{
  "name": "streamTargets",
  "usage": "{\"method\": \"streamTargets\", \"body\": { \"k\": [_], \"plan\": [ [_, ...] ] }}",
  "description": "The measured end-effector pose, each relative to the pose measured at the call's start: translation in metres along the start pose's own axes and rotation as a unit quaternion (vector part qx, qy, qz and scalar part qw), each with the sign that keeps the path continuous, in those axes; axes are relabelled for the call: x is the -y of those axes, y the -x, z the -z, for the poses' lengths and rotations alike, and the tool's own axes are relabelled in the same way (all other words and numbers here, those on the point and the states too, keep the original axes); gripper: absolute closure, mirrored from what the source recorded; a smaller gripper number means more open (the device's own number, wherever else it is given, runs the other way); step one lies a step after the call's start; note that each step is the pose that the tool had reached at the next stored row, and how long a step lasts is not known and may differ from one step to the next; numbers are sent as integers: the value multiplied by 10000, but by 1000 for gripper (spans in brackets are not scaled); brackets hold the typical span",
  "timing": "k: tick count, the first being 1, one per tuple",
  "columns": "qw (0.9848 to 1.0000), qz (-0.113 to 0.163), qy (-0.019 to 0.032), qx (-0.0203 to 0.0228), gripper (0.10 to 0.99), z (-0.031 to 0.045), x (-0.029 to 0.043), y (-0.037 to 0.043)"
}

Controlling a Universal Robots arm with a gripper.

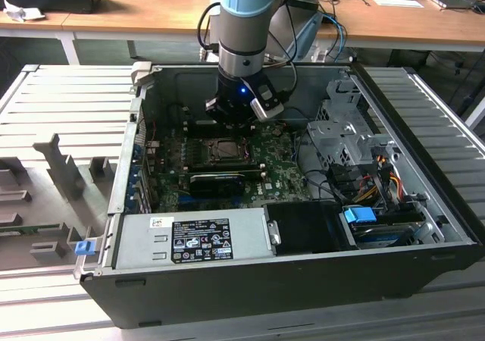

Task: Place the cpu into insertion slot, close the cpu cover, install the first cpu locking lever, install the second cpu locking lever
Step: 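Install the first cpu locking lever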

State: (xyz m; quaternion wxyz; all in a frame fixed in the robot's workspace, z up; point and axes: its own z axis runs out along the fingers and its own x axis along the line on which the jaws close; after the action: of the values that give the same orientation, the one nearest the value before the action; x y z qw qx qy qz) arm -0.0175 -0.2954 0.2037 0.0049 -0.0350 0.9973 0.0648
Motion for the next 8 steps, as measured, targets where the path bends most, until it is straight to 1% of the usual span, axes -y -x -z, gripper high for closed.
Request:
{"method": "streamTargets", "body": {
  "k": [2,5,6,7,8],
  "plan": [
    [10000,-20,-10,3,980,-9,3,6],
    [10000,-33,-8,4,980,-18,20,4],
    [10000,-31,33,6,980,-18,20,5],
    [10000,-32,62,8,980,-20,19,5],
    [10000,-33,76,10,980,-17,18,5]
  ]
}}
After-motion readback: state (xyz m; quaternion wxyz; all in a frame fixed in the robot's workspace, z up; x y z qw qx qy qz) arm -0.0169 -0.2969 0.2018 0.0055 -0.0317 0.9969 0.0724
